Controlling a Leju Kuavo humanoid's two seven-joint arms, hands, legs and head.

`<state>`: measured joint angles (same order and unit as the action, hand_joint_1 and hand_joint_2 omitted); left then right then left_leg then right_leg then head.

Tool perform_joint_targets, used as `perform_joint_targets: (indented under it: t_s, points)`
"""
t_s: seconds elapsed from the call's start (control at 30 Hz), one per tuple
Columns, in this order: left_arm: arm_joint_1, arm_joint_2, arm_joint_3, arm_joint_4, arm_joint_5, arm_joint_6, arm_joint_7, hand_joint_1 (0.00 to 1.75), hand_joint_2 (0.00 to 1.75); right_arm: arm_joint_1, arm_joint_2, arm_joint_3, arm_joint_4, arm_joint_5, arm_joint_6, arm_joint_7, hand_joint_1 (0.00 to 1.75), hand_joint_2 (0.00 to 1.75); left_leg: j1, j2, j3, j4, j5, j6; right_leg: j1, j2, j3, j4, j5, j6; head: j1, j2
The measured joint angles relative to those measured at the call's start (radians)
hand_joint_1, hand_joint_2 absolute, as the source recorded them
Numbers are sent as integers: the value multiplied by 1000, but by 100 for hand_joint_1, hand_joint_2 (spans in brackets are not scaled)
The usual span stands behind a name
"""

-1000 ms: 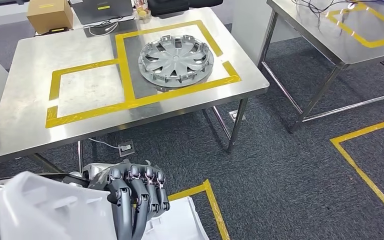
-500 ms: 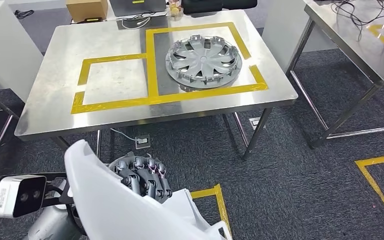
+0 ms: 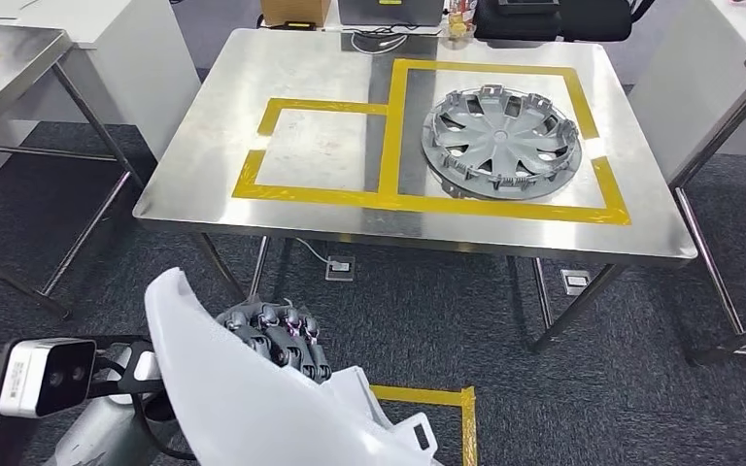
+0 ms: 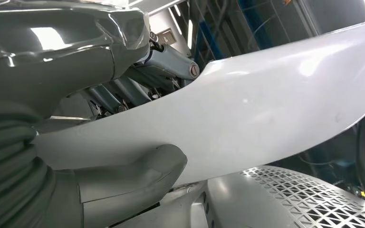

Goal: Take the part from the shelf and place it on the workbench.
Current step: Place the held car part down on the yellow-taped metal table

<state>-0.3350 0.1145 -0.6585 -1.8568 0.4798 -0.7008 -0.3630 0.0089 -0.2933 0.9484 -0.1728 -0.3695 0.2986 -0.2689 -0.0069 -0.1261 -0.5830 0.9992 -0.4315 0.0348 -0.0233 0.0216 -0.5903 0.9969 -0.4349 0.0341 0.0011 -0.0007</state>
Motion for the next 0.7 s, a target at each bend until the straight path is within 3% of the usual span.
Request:
perform_joint_targets:
  t_s: [0.03, 0.1, 0.13, 0.2, 0.27, 0.3, 0.37, 0.43, 0.5, 0.6, 0.63, 0.7]
  points:
    - [4, 1, 3, -3, 0, -1, 0, 175, 175, -3, 0, -6, 0, -8, -2, 1, 0, 0, 1, -2, -1, 1, -3, -4, -1, -2, 2, 0, 1, -9, -1, 0]
    - [7, 4, 10, -12, 0, -6, -1, 175, 175, -3, -1, -15, 0, -16, -5, -1, 0, 0, 1, 32, -10, 21, -19, -13, -3, -6, 8, -1, 0, -21, -3, 0]
    - [7, 4, 13, -16, 0, -9, -1, 175, 175, 0, -1, -18, 0, -18, -8, -4, 0, 0, 2, 59, -25, 55, -39, -19, -4, -8, 12, -2, -1, -26, -5, 0]
    - [7, 5, 16, -22, -2, -17, 0, 175, 175, 8, -2, -23, 1, -19, -17, -13, 0, 0, 5, 108, -87, 184, -100, -29, 0, -14, 18, -2, -7, -35, -11, 0]
    - [7, 5, 14, -24, -7, -25, 2, 175, 175, 13, -2, -27, 1, -21, -25, -24, 0, 0, 9, 119, -152, 301, -136, -32, 3, -21, 20, -2, -10, -40, -11, 0]
    - [7, 5, 13, -25, -11, -27, 3, 175, 175, 14, -2, -29, 2, -22, -28, -28, 0, 0, 10, 120, -161, 308, -125, -30, 5, -23, 22, -2, -12, -41, -11, 0]
    - [4, 4, 11, -29, -15, -29, 7, 175, 175, 13, -1, -32, 2, -22, -33, -34, 0, 0, 7, 121, -118, 207, -59, -17, 11, -25, 29, -2, -16, -43, -12, 0]
    - [-6, 1, 7, -36, -18, -29, 12, 175, 175, 12, 4, -33, 1, -20, -36, -41, 0, 0, -3, 130, -51, 71, -6, 7, 17, -27, 35, -2, -21, -41, -10, 0]
    - [-15, -2, 3, -43, -19, -29, 19, 175, 175, 12, 8, -35, 0, -18, -37, -46, 0, 0, -12, 138, -24, 15, 0, 22, 19, -32, 35, -3, -25, -36, -9, 0]
    - [-19, -4, -4, -48, -22, -25, 25, 175, 175, 11, 8, -37, 0, -17, -40, -49, 0, 0, -7, 134, -6, -11, 7, 26, 20, -38, 34, 1, -31, -26, -9, 0]
    - [-23, -6, -6, -50, -24, -22, 26, 175, 175, 11, 8, -38, 0, -17, -42, -51, 0, 0, -3, 132, 4, -23, 12, 28, 20, -36, 23, 24, -43, -25, -8, 0]
    - [-29, -8, -10, -51, -29, -19, 26, 175, 175, 11, 8, -38, 0, -16, -48, -54, 0, 0, 0, 128, 15, -35, 17, 29, 15, -31, -33, 133, -87, -24, -5, 0]
